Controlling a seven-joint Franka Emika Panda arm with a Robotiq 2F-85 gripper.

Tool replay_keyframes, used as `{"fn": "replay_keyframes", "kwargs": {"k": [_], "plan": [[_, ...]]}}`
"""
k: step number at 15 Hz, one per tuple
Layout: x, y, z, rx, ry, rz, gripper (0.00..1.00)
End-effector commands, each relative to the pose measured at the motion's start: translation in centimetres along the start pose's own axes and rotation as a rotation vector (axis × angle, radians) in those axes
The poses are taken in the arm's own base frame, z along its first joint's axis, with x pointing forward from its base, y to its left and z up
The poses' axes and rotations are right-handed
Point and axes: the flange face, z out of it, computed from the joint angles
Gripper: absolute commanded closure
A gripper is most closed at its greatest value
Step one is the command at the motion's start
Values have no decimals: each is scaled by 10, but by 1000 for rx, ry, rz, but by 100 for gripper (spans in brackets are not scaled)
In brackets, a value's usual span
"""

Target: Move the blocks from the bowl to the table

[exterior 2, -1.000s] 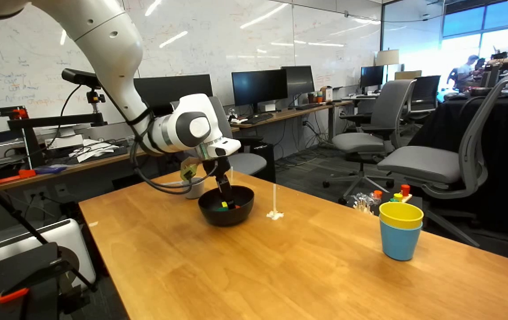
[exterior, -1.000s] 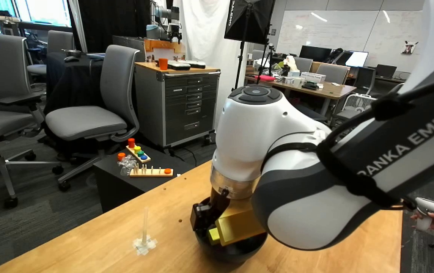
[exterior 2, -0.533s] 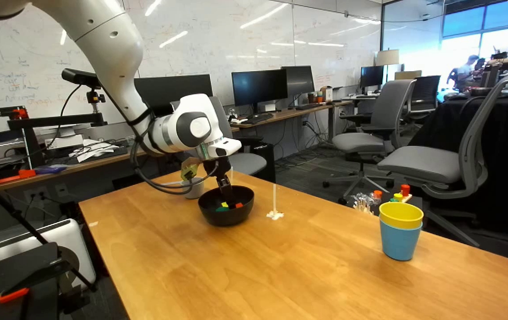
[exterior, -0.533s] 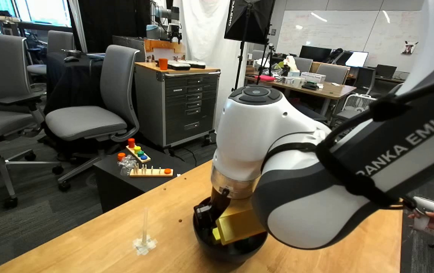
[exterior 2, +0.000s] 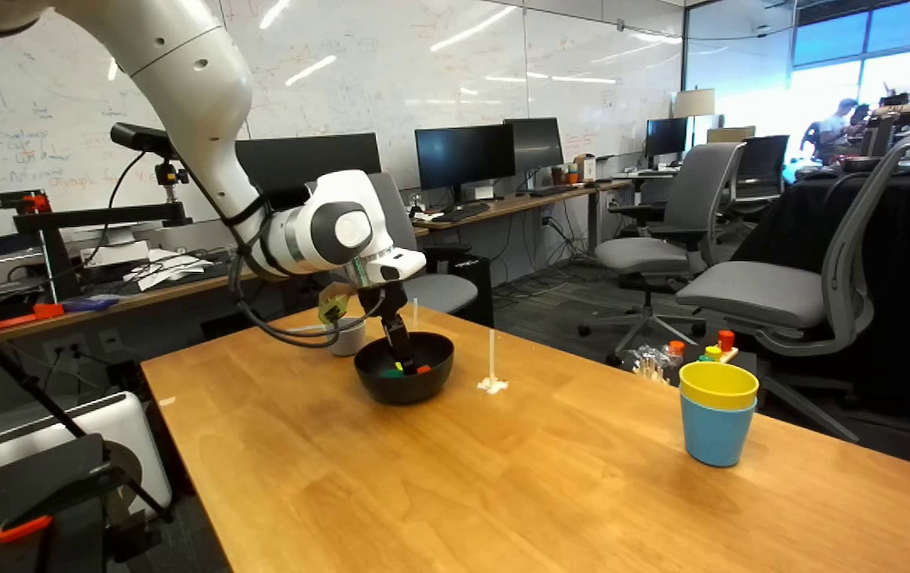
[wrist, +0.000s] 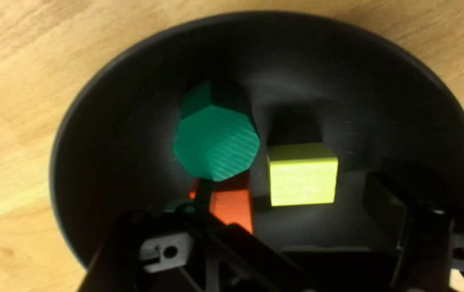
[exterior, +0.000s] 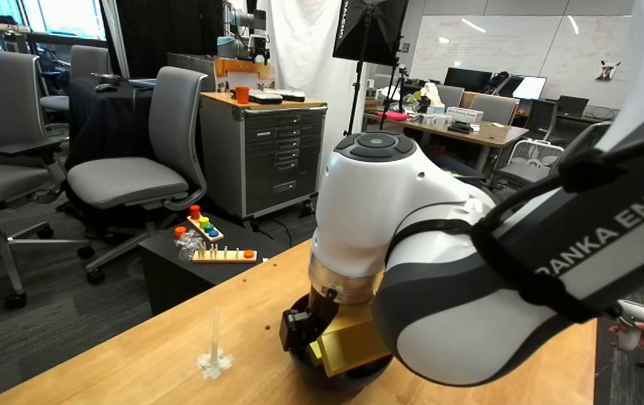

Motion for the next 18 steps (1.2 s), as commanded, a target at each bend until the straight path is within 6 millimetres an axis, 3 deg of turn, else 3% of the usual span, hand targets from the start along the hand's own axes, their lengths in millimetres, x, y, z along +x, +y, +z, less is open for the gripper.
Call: {"fn": "replay_keyframes", "kwargs": {"k": [1,9,18], "plan": [[-7,-2,1,-7,-8,11,21],[-5,0,3,-14,-7,13,84],[-5,0,1,-12,-11,17,85]]}}
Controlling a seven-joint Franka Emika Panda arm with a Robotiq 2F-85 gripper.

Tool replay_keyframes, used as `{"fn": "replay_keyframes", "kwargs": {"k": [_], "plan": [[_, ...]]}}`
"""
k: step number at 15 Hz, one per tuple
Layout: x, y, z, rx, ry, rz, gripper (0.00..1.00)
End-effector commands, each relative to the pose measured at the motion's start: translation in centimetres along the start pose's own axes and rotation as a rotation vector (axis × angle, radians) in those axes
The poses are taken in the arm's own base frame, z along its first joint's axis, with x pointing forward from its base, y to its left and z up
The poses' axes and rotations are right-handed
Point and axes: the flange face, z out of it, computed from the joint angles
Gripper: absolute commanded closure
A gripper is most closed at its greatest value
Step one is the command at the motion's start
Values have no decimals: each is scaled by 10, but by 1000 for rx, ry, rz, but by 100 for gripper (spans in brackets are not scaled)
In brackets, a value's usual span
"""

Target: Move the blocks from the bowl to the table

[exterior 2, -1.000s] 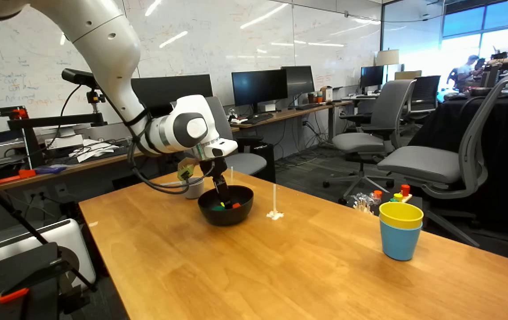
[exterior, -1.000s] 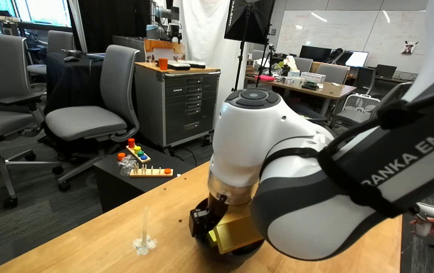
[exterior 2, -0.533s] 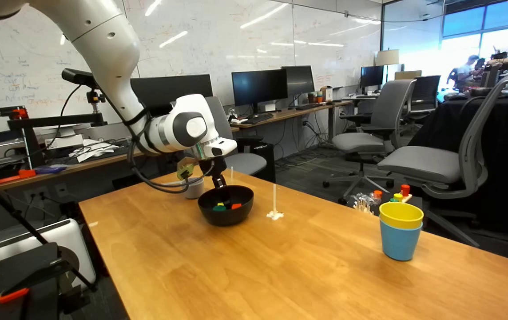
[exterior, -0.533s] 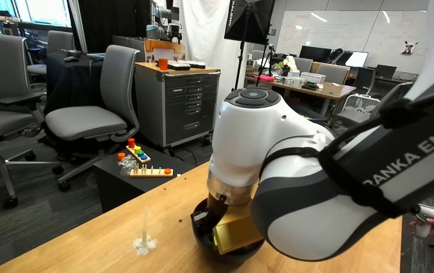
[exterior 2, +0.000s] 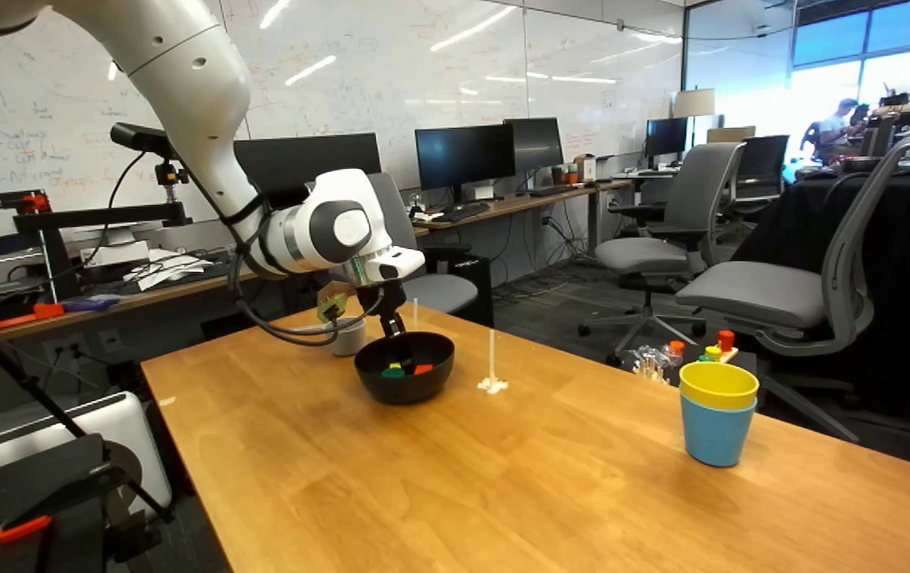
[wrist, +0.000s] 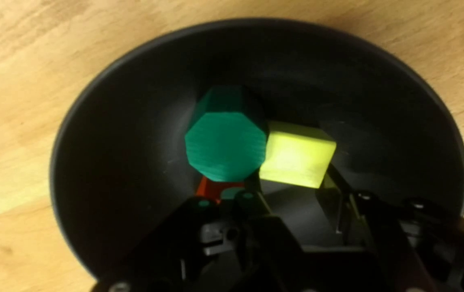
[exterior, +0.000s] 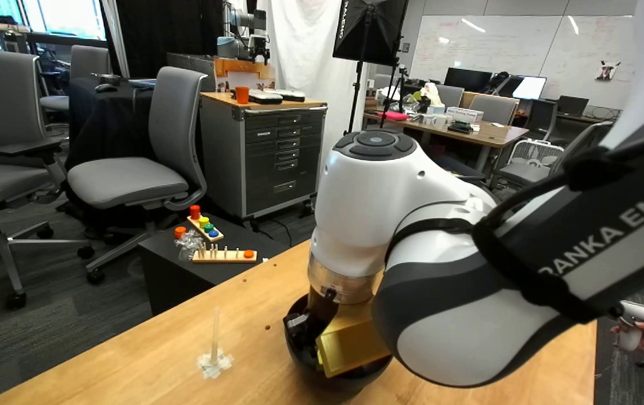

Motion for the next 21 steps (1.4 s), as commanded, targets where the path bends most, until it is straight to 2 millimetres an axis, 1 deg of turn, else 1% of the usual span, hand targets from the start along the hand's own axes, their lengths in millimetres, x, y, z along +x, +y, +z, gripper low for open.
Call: {"fn": "replay_keyframes", "kwargs": {"k": [1,7,11,17,21], "plan": [[-4,2,2,-12,-11,19,85],[3,2,-12,-6,-8,37,85],[10,4,-29,-1,2,50,85],[22,8,-67,9,17,64,85],[29,16,-105,20,24,64,85]]}}
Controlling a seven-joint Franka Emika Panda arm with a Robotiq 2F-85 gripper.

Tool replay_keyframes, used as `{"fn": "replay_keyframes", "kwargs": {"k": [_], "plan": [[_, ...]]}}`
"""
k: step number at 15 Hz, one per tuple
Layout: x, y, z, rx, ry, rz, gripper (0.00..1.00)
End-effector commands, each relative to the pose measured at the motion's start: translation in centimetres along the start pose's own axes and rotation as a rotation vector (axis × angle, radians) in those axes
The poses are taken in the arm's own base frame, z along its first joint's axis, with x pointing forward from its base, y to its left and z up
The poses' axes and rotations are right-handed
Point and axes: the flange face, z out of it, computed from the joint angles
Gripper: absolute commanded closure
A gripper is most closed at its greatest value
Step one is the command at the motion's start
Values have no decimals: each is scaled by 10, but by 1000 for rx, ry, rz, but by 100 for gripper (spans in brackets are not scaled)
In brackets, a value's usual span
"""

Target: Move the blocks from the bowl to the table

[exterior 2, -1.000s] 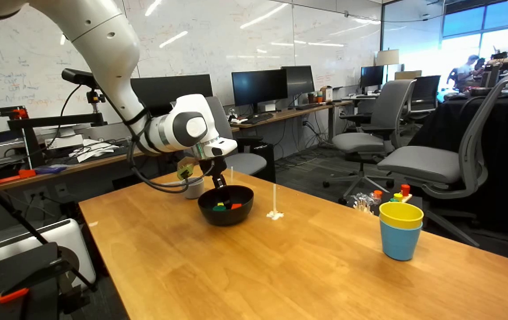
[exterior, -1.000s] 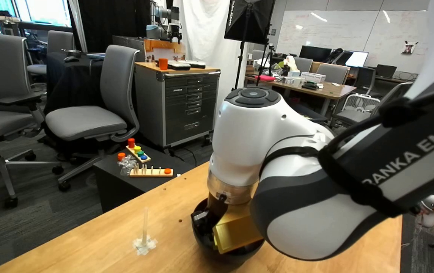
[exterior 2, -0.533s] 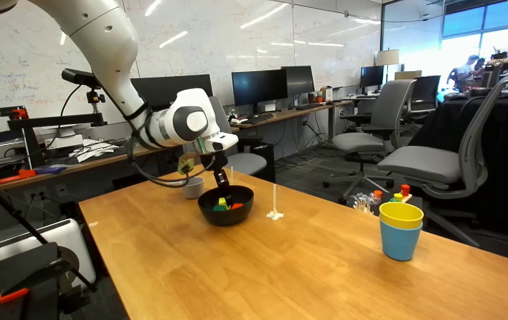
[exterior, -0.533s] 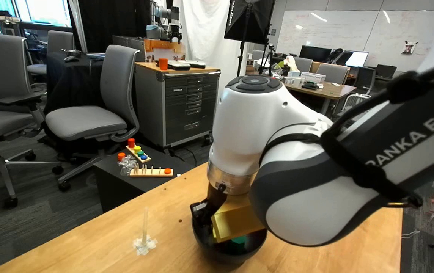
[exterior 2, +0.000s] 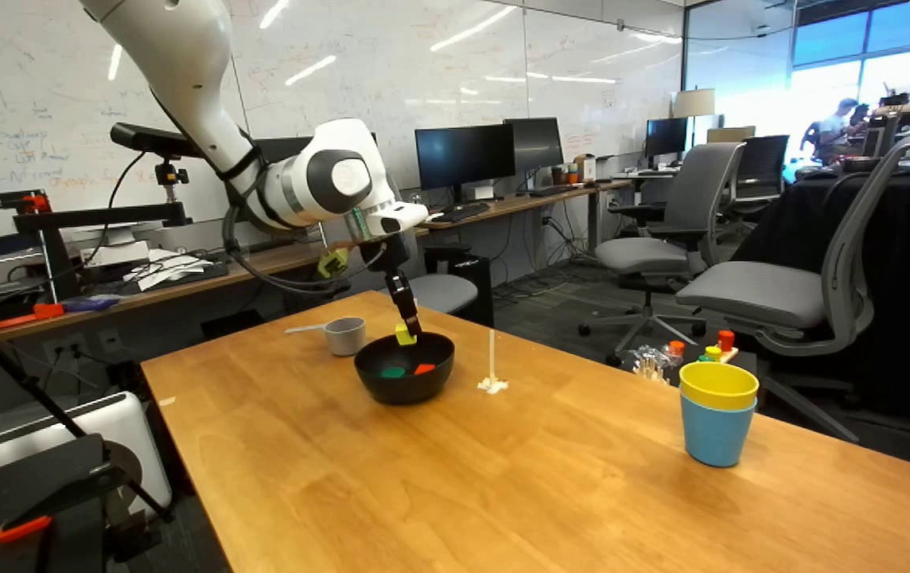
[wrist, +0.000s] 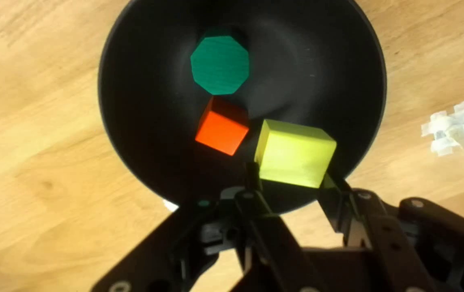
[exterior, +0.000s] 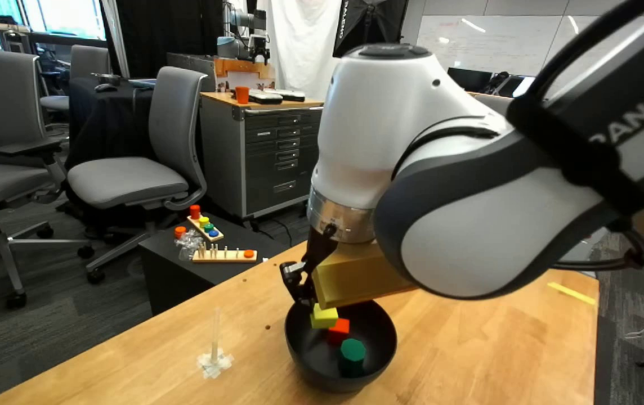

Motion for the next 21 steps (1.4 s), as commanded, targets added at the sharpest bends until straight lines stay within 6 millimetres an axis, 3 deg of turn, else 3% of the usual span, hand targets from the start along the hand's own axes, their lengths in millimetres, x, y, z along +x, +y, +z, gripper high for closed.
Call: {"fn": "replay_keyframes", "kwargs": {"k": [1,7,11,16,21], "plan": [[3,15,-46,-3,-1,9,85],[21,65,-105,-20,24,18,85],[33,114,-121,-43,37,51,85],[31,165,-107,-70,13,86,85],[11,191,-80,-85,-10,77,85]]}}
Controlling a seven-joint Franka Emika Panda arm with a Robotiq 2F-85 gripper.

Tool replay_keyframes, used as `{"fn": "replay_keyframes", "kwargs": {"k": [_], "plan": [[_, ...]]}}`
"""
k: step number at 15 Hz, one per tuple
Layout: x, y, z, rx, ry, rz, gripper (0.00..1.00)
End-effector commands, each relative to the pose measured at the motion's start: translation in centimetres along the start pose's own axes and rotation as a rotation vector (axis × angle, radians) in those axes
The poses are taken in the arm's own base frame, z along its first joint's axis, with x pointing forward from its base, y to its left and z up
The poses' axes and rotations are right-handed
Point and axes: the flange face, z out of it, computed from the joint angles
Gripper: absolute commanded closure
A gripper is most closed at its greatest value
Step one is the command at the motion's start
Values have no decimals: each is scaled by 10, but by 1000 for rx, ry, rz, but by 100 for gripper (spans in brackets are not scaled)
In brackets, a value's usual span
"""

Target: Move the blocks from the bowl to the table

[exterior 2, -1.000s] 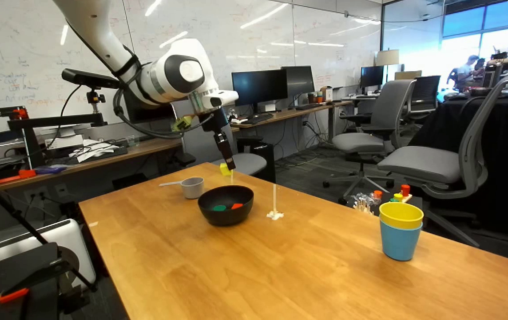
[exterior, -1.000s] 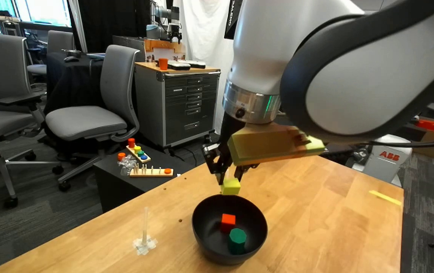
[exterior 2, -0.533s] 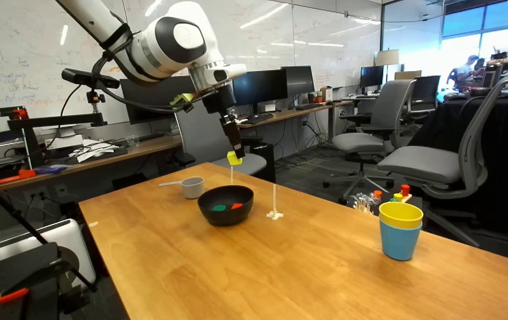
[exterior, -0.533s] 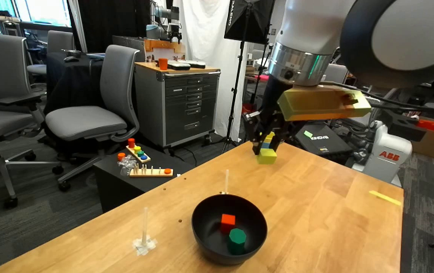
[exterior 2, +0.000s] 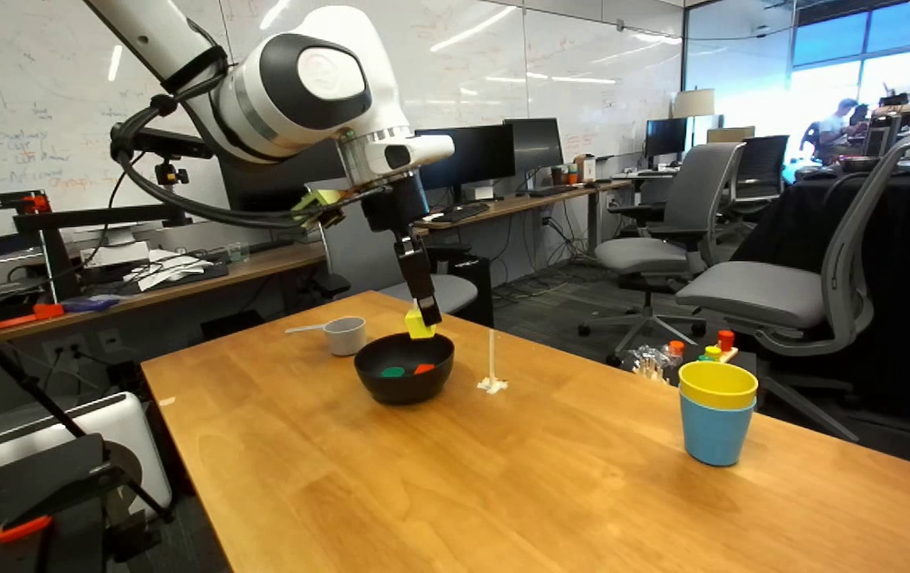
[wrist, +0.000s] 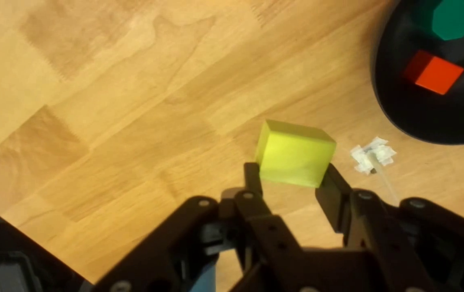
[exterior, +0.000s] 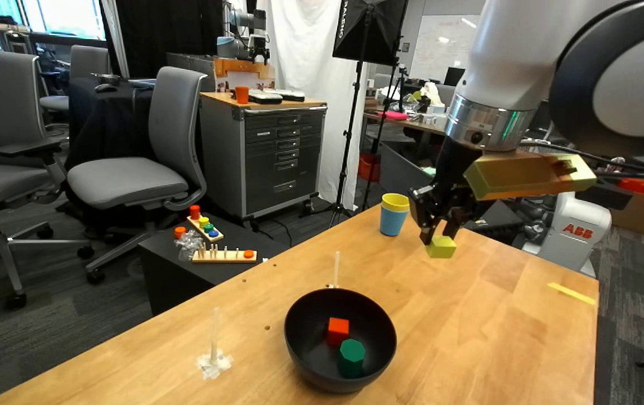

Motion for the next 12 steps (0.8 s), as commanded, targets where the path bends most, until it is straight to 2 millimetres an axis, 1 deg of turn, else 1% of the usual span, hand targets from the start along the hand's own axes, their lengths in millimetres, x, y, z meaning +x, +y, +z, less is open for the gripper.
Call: {"fn": "replay_keyframes", "kwargs": {"k": [1,8,12], "plan": [[-18,17,9,5,11,-31,85],[-47,33,54,-31,21,-95,85],[-57,43,88,-68,36,-119,85]]}}
